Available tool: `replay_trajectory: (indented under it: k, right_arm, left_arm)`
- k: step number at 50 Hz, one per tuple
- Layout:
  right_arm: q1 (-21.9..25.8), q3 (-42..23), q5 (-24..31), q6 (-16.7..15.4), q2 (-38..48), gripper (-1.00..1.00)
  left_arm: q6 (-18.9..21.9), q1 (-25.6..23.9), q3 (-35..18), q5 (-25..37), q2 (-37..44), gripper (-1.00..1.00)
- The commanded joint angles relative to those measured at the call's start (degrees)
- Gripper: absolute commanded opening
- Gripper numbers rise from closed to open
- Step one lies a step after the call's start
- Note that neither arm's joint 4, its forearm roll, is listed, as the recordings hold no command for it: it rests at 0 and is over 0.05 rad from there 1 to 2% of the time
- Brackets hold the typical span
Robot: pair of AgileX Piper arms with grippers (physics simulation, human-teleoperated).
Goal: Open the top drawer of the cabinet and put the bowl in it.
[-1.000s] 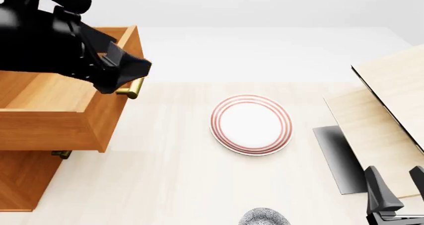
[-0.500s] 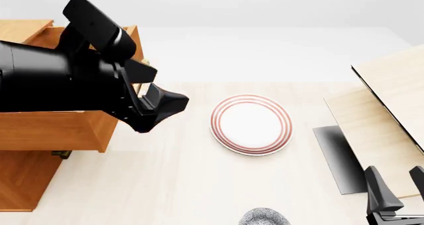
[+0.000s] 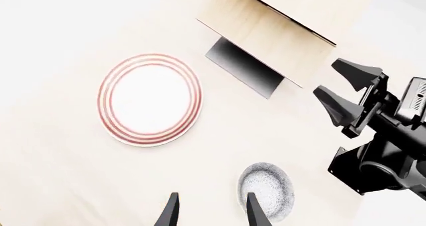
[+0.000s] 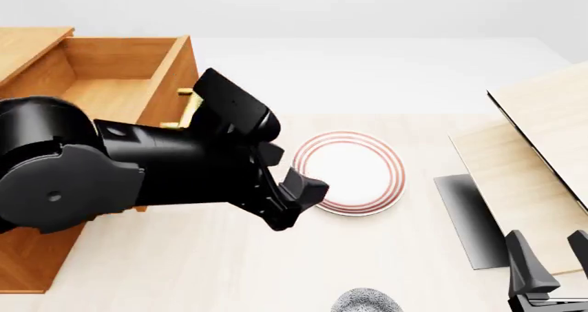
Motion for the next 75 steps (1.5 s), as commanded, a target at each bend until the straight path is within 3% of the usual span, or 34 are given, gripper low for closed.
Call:
replay_trajectory:
  k: [1, 32, 51, 67, 75]
  right_arm:
    - [0.0, 0.1, 0.0, -0.1, -0.1, 1.0]
    - [0.0, 0.1, 0.0, -0.1, -0.1, 1.0]
    - [0.0, 0.1, 0.0, -0.1, -0.1, 1.0]
    - [0.0, 0.1, 0.0, -0.1, -0.1, 1.0]
    - [0.0, 0.1, 0.0, -0.1, -0.1, 1.0]
  left_arm:
    - [-4.4, -3.8, 2.3, -4.6, 4.4, 1.0]
    - [-7.7, -4.8, 9.9, -12.7, 7.8, 1.0]
    - [-9.0, -5.1, 12.8, -17.4, 10.3, 1.0]
    - [-12.1, -8.9, 11.9, -22.5, 19.1, 1.0]
    - [-12.6, -7.3, 15.0, -24.6, 18.0, 1.0]
